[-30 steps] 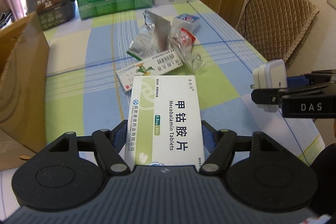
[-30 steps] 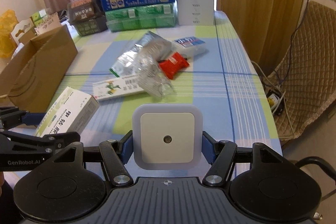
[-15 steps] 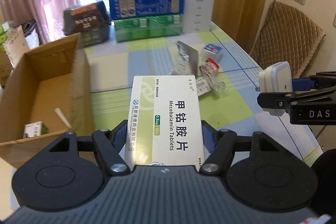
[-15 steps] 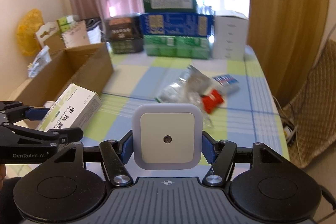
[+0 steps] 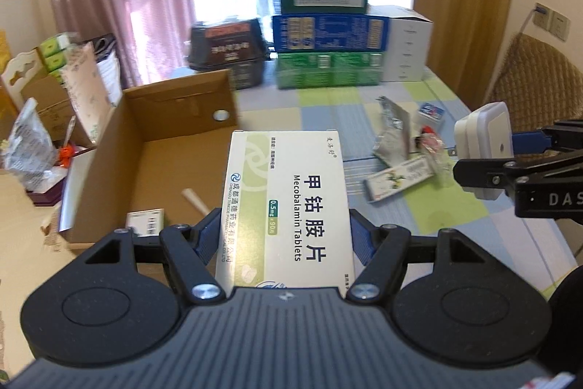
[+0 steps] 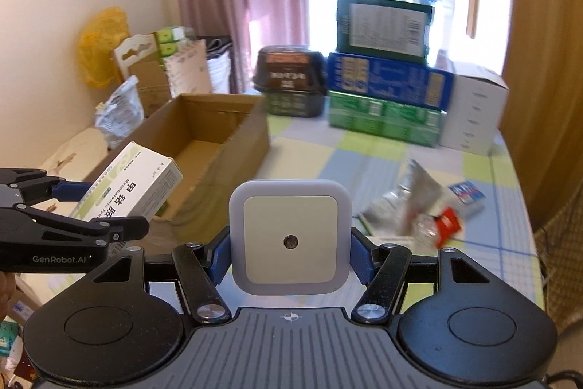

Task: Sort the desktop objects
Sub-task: 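Carry the Mecobalamin box and the night light over the cardboard box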

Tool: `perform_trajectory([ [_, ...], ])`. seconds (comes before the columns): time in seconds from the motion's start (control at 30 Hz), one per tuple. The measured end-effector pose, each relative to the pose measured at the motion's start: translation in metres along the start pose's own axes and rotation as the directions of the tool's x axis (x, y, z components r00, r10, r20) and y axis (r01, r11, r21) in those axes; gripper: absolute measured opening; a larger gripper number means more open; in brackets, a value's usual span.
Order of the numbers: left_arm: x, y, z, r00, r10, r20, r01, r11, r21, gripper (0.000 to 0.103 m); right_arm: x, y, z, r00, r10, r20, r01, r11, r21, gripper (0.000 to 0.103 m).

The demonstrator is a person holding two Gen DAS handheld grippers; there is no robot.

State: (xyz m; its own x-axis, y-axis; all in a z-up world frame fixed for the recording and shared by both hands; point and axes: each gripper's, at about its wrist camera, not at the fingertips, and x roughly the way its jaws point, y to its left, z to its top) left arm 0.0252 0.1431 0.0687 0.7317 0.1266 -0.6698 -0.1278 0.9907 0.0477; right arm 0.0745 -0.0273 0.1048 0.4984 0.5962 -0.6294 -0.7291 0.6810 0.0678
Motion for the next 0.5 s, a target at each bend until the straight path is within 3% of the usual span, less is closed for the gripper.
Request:
perform_trajectory([
  [0.5, 0.0, 0.081, 0.004, 0.997, 0.081, -0.008, -0.081, 0.996, -0.046, 0.067, 0.048, 0.06, 0.031, 0.995, 0.098, -0.02, -0.099, 0.992, -0.08, 0.062],
])
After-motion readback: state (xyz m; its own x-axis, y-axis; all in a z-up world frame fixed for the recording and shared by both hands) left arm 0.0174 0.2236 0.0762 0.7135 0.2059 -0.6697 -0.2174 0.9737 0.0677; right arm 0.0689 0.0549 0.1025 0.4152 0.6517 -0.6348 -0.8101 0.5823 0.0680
